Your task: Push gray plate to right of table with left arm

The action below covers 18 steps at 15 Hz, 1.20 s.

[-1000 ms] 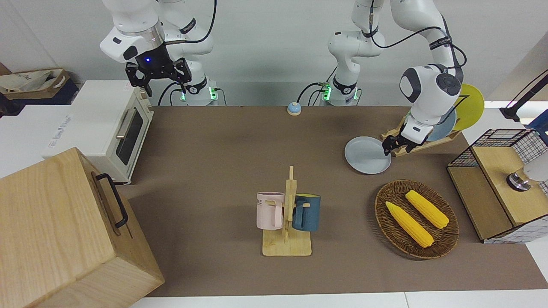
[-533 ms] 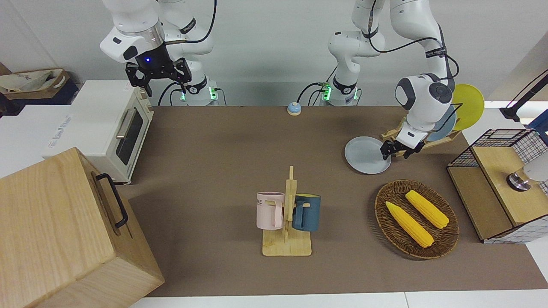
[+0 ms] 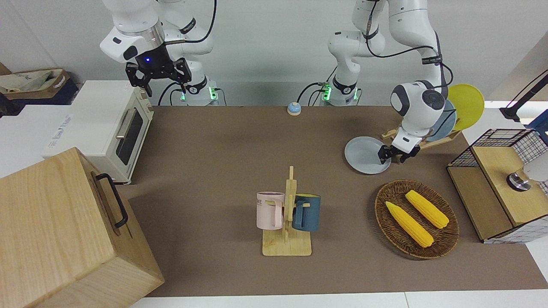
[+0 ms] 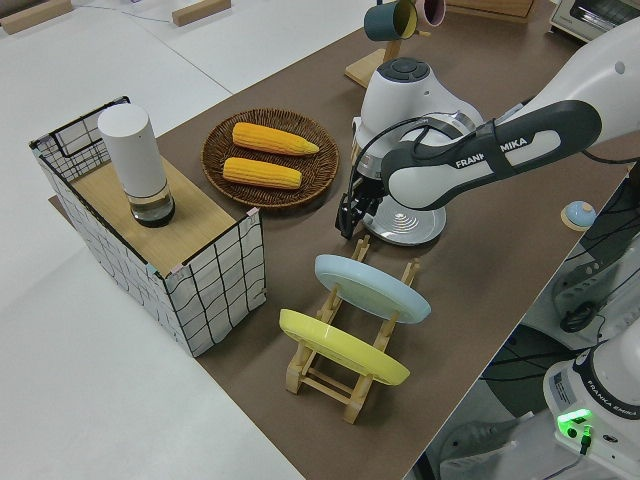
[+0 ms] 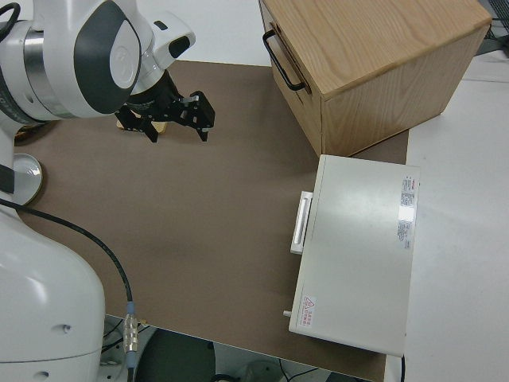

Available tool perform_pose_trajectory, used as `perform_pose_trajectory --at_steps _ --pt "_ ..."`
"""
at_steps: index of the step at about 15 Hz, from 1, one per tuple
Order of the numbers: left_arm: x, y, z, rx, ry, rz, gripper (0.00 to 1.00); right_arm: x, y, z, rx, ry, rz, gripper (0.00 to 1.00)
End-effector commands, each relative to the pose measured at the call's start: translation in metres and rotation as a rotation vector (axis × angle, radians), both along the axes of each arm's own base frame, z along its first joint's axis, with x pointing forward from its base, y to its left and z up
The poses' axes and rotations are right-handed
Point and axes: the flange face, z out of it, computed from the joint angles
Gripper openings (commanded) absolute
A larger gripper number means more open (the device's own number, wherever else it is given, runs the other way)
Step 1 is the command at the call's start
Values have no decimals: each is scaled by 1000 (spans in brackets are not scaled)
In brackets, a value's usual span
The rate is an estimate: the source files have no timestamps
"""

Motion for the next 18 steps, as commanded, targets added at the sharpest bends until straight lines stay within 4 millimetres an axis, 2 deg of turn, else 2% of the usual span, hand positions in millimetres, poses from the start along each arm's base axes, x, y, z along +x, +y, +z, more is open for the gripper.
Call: perform_pose_trajectory --at_steps 1,2,14,18 --pt "-4 -3 -1 -57 -14 64 95 -3 -2 4 2 4 -17 983" --pt "-4 -2 -1 -62 -12 69 1 -3 -1 4 2 4 -15 983" --pt "-4 -3 -1 -60 -13 62 0 -3 -2 4 2 4 -17 983" --pt "-2 -9 1 -61 -13 62 0 -3 -2 4 4 5 -17 983"
